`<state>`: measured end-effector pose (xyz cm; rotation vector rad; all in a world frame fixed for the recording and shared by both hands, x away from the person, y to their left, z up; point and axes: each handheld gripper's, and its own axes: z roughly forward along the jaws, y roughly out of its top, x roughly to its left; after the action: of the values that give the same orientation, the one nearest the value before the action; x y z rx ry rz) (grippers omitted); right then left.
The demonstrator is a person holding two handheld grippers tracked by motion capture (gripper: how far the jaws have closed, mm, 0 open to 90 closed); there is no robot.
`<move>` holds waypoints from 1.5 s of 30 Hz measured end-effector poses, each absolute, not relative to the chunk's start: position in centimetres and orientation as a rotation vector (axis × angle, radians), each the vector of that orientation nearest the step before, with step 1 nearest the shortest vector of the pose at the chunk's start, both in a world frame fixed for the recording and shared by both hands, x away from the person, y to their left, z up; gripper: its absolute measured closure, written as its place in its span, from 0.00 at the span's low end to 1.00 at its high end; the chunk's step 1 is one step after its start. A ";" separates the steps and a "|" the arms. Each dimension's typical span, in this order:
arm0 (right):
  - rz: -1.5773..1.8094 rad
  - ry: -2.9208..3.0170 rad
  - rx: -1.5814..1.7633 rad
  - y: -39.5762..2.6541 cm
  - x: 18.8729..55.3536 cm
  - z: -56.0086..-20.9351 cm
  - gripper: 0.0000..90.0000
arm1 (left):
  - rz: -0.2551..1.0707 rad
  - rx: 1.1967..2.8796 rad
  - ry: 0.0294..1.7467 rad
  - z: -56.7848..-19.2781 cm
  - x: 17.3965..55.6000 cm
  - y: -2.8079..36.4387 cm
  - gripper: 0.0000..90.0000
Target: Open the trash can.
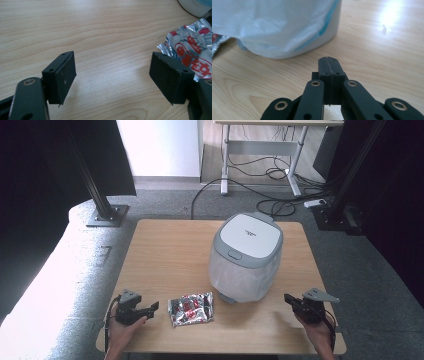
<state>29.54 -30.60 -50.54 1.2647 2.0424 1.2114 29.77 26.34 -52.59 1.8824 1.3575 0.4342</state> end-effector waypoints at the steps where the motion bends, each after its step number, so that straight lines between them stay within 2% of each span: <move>1: 1.218 2.048 1.255 -30.5 29.5 -50.4 1.00 | 0.433 1.884 1.358 -52.6 29.8 26.3 0.24; 15: 1.361 2.016 1.155 -30.3 28.7 -46.6 1.00 | 0.386 1.880 1.369 -52.9 29.8 26.3 0.23; 28: 1.488 1.995 1.048 -28.9 29.0 -41.2 1.00 | 0.377 1.881 1.365 -52.8 29.7 26.2 0.22; 45: 1.549 1.996 0.957 -27.1 29.6 -37.2 0.99 | 0.372 1.893 1.357 -52.9 29.8 26.0 0.22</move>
<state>29.59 -27.13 -37.15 0.9575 1.9963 1.5486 29.75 26.00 -52.94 1.8927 1.3569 0.3720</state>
